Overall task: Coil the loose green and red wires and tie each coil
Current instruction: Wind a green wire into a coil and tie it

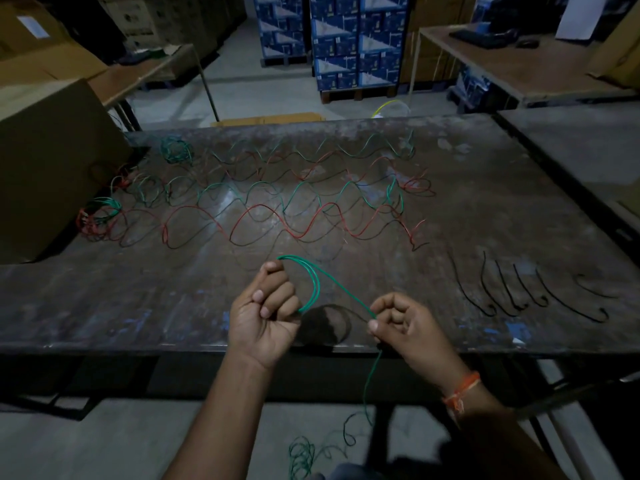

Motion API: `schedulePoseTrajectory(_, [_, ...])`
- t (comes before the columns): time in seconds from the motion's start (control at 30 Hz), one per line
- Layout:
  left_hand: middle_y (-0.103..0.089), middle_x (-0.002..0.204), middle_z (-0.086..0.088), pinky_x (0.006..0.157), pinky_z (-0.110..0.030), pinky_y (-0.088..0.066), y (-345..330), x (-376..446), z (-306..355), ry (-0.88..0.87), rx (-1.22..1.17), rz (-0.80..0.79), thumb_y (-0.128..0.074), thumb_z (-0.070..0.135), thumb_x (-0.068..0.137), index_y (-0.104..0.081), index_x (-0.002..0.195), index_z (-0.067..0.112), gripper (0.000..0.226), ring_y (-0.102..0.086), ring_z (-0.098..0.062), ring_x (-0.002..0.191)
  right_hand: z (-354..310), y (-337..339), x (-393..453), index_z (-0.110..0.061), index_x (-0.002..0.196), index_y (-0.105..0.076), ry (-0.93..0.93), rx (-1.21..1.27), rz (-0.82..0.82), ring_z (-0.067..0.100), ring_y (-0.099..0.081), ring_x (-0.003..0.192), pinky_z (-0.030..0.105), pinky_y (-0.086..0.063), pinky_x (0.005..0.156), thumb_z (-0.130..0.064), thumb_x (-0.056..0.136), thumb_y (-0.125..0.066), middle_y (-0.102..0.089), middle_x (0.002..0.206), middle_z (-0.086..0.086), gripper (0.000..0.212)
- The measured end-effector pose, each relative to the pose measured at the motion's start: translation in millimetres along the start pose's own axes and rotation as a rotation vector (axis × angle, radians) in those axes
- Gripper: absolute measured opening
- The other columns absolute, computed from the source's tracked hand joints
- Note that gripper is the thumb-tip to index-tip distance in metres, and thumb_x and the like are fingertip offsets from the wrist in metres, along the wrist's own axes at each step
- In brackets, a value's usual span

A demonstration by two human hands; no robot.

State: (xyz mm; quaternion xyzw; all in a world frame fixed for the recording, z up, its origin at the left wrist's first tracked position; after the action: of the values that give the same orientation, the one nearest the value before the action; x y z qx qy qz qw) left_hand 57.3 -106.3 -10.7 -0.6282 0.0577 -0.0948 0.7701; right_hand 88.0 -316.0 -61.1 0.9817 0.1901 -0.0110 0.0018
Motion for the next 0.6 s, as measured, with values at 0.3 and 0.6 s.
schedulePoseTrajectory(0.3, [-0.044, 0.055, 0.006, 0.043, -0.020, -0.021, 9.8, 4.5, 9.4, -0.182, 0.037, 0.086, -0.031, 0.018, 0.108, -0.057, 0.093, 0.012, 0.031, -0.029, -0.005, 0.042, -2.2, 2.3, -15.5, -0.023, 0.077, -0.066, 0.200, -0.578, 0.210, 0.002, -0.058, 0.065, 0.021, -0.044, 0.062, -0.015, 0.094, -0.069, -0.061, 0.065, -0.014, 0.019])
schedulePoseTrajectory(0.6, [-0.053, 0.059, -0.001, 0.049, -0.019, -0.047, -3.5, 6.3, 4.6, -0.443, 0.621, 0.328, -0.035, 0.019, 0.107, -0.054, 0.096, 0.006, 0.025, -0.052, -0.009, 0.050, -71.0, -45.4, -25.7, -0.028, 0.090, -0.058, 0.465, -0.843, -0.254, 0.010, -0.055, 0.075, 0.038, -0.048, 0.068, -0.039, 0.101, -0.043, -0.050, 0.079, -0.015, 0.022])
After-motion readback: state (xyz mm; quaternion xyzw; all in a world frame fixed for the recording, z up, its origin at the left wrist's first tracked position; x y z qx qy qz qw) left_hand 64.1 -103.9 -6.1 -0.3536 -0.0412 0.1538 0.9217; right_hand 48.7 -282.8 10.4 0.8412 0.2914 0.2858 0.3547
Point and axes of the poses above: each hand's wrist, its own x-axis towards the middle knuckle, its own y-axis out of the back of the hand, z = x × y, the point moved 5 cm from there along x, towards the middle knuckle
